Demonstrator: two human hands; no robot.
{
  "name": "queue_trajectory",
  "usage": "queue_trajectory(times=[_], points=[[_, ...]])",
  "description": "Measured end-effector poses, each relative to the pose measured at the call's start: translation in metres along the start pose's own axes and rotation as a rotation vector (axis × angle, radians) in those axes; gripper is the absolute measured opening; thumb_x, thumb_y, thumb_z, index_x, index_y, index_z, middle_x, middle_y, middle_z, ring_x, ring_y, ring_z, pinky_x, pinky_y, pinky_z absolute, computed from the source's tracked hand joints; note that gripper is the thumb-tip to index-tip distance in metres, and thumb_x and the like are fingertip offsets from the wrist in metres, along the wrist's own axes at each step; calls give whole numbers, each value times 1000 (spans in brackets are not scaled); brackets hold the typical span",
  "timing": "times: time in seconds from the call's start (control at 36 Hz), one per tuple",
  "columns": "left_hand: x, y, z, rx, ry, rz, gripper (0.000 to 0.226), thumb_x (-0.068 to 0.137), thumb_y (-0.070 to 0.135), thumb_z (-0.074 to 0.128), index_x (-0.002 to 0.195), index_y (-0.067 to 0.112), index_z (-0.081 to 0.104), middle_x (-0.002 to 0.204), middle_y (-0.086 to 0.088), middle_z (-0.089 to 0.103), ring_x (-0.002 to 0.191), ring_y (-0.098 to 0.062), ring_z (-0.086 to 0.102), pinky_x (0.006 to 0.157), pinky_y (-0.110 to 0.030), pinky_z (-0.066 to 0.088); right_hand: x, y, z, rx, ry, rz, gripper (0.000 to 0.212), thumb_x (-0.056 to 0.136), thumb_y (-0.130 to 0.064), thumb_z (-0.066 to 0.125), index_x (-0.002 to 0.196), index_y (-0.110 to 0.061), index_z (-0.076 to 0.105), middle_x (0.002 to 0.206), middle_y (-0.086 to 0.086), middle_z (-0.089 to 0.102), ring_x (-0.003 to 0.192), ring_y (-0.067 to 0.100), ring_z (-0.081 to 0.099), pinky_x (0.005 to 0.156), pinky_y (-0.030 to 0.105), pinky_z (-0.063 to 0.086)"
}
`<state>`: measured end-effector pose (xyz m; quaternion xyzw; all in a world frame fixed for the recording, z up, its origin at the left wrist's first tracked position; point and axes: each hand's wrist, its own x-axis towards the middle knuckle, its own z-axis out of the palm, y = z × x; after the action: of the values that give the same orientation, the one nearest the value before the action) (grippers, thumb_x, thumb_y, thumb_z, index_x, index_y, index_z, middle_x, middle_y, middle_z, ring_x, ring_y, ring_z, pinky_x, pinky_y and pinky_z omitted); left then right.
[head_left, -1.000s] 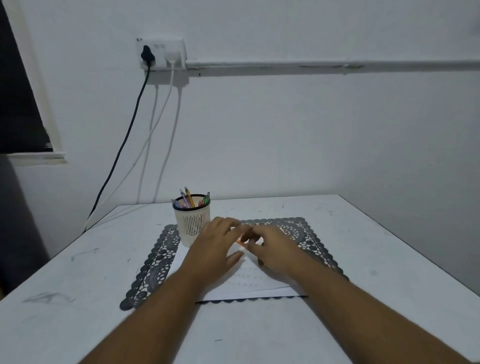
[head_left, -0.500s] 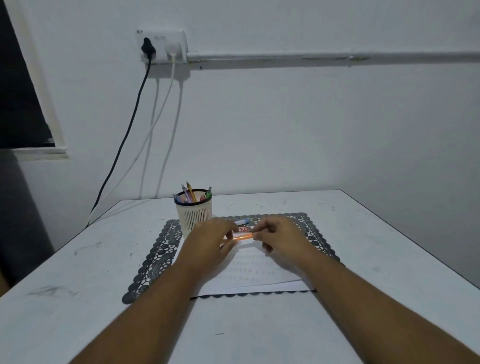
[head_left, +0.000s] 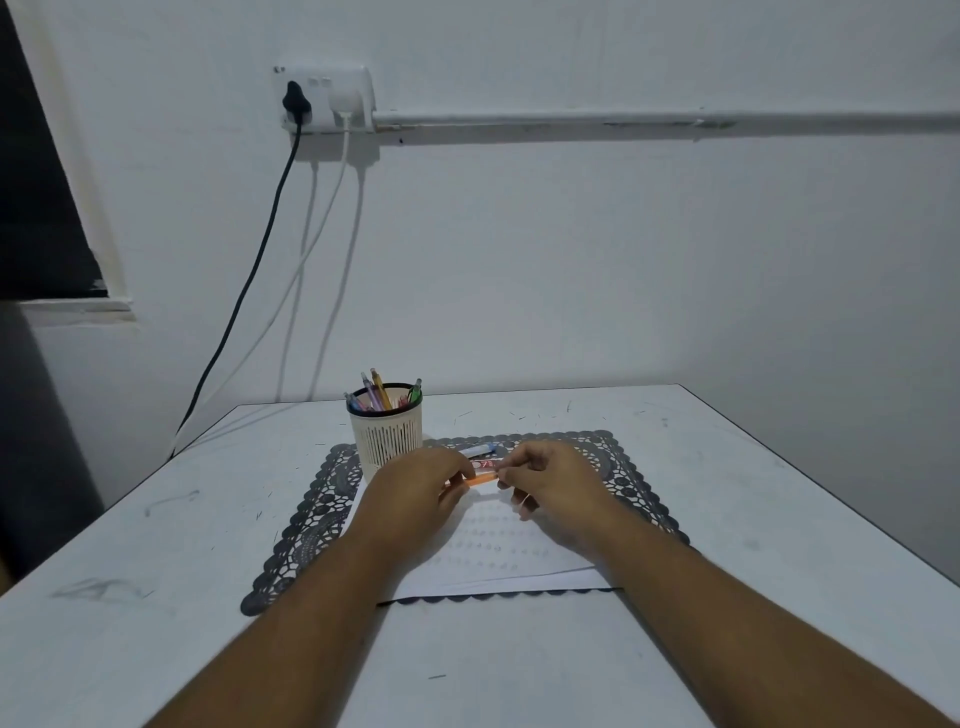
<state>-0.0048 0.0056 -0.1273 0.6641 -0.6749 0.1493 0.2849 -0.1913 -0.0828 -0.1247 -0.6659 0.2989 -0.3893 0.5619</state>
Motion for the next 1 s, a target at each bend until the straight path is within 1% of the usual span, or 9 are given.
queue_trajectory(times=[0.06,0.22,0.33,0.44,0.61,0.75,0.83,0.92,1.0], points=[[1,0,-1,-4,-7,9,14,95,32,67,107,37,69,96,17,66,88,-5,58,71,-24,42,0,1,0,8,-6,1,4,94,0,71,91,1,73,80,17,70,60,22,57,53,34,48],[0,3,-2,-1,-13,33,13,96,32,66,108,36,69,97,17,66,88,-4,56,74,-26,48,2,2,-1,13,-8,15,5,94,0,71,90,-1,73,80,18,69,61,24,56,54,35,47],[0,2,-4,1,-18,43,13,96,31,66,108,35,70,97,16,66,89,-7,58,73,-26,45,0,0,0,14,-1,13,3,94,3,70,92,2,72,81,19,67,61,23,56,53,34,46],[1,3,-5,-1,-30,46,15,97,31,65,110,35,70,101,16,66,90,-5,55,74,-24,43,-2,-1,0,-5,3,-2,3,94,4,69,94,5,71,83,20,67,63,23,56,52,32,46],[-1,4,-5,-3,-13,41,14,96,31,65,109,36,69,100,17,65,91,-5,56,74,-25,46,0,0,-2,-10,4,4,6,93,3,70,88,-1,72,77,14,69,64,24,57,54,34,46],[1,2,-4,-7,-14,30,14,96,32,65,109,36,69,101,16,64,92,-5,57,77,-27,48,0,-3,-3,-40,10,-6,7,93,2,70,86,1,70,77,13,73,64,24,58,54,34,46],[1,1,-3,-7,-13,25,14,96,31,64,108,36,68,101,17,63,93,-4,57,76,-24,46,-1,-5,-5,-20,21,-6,10,93,3,69,84,-2,70,79,15,73,62,22,58,53,32,45],[-1,0,-4,-11,-1,14,14,97,30,64,109,36,68,102,18,64,93,-4,56,76,-23,45,-4,-12,-9,-30,60,-18,4,94,5,66,91,3,68,77,13,72,58,19,57,51,31,46],[-3,1,-6,-24,24,-3,14,96,31,64,109,36,68,103,19,63,94,-3,56,78,-25,48,-7,-17,-13,-46,73,-26,12,96,7,58,96,2,69,78,13,69,57,18,53,50,29,43]])
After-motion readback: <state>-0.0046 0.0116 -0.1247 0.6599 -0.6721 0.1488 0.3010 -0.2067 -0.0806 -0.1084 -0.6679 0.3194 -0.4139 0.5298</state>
